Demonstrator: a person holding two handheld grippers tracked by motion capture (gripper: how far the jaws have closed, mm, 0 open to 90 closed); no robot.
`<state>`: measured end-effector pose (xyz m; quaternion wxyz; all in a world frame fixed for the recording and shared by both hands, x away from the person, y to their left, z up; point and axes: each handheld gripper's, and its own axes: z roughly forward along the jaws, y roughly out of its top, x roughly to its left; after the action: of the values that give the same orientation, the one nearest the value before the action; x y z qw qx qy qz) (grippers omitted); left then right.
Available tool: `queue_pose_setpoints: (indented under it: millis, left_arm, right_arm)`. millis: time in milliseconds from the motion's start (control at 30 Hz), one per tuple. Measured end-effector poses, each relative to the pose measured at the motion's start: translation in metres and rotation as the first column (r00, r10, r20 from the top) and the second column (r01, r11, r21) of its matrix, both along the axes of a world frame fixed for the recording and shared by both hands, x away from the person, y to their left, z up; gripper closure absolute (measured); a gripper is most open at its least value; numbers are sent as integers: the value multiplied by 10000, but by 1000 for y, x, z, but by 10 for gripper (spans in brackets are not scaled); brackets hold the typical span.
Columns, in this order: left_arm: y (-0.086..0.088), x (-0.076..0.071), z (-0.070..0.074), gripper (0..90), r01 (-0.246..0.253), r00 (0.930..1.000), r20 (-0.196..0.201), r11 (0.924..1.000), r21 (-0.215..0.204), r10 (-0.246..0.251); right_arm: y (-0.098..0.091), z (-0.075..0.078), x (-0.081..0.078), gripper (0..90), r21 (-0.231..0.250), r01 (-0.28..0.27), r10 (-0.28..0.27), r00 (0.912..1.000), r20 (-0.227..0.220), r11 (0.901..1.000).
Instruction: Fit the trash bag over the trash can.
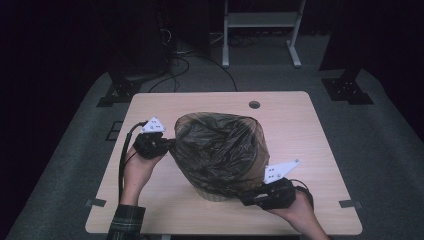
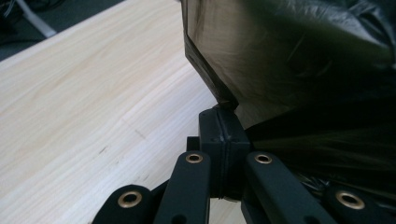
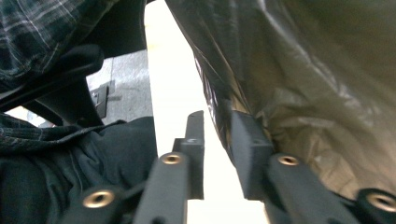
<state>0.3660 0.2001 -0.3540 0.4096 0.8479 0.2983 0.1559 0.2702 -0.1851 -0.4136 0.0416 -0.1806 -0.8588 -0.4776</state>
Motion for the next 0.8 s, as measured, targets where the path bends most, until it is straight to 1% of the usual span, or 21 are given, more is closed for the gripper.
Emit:
queue_pose_setpoints:
  millis: [67,100,133,167,200,233,267,300,333,367,400,433,500,533,567,600,667,700,733,767,800]
  left_arm:
    - [0,0,1,897,18,10000,34,10000,10,-18]
    - [1,0,3,897,24,10000,62,10000,-31,-24]
    - [2,0,4,897,33,10000,59,10000,-54,-33]
    - [3,0,5,897,66,9999,85,10000,-52,-66]
    - [3,-1,5,896,45,9999,104,10000,-60,-44]
    - [3,-1,5,897,45,9999,104,10000,-60,-44]
    - [3,-1,6,896,69,9999,137,9999,-78,-68]
    - [3,-1,6,896,69,9999,137,9999,-78,-68]
    - [3,0,7,896,96,9999,138,9999,-53,-96]
    - [3,0,7,896,103,9998,156,9999,-46,-103]
    - [3,0,7,896,103,9998,156,9999,-46,-103]
    - [2,1,7,896,92,9998,166,9999,-67,-91]
    - [2,2,7,896,140,9998,162,9999,-89,-139]
    - [2,3,7,897,156,9998,157,9999,-64,-155]
    - [2,3,7,896,165,9998,140,9998,-58,-164]
    - [2,4,7,896,150,9998,129,9999,-74,-149]
    - [2,4,7,896,163,9997,159,9998,-95,-161]
    - [2,5,8,896,190,9997,167,9998,-90,-188]
    - [2,5,8,896,202,9996,173,9998,-95,-200]
    - [2,5,8,896,205,9997,169,9997,-112,-203]
    - [1,5,8,896,196,9997,174,9998,-99,-194]
  right_arm:
    - [-5,3,0,722,16,133,-133,9999,38,9999]
    - [-22,14,-2,708,143,468,-472,9985,287,9988]
    - [-22,14,-2,708,143,468,-472,9985,287,9988]
    - [-28,18,-3,708,211,558,-565,9977,377,9982]
    - [-43,33,-5,692,427,875,-904,9933,725,9953]
    - [-43,33,-5,692,427,875,-904,9933,725,9953]
    - [-56,52,-5,676,783,1079,-1162,9870,1110,9911]
    - [-56,52,-5,676,783,1079,-1162,9870,1110,9911]
    - [-62,73,1,616,1059,1553,-1708,9727,1570,9822]
    - [-63,83,7,601,1119,1790,-1962,9659,1690,9775]
    - [-63,83,7,601,1119,1790,-1962,9659,1690,9775]
    - [-63,89,13,586,1141,1881,-2063,9623,1770,9755]
    - [-60,105,35,571,1169,2317,-2514,9469,2006,9657]
    - [-57,111,49,561,1274,2317,-2534,9474,1954,9644]
    - [-52,116,69,549,1230,2609,-2818,9374,2046,9575]
    - [-52,116,69,549,1230,2609,-2818,9374,2046,9575]
    - [-44,117,92,549,1237,2650,-2845,9410,1834,9563]
    - [-42,117,97,548,1244,2693,-2886,9404,1801,9550]
    - [-37,116,110,548,1121,2697,-2849,9459,1555,9564]
    - [-31,113,120,553,1139,2693,-2838,9488,1387,9563]
    - [-28,111,125,601,1086,2635,-2761,9530,1249,9585]
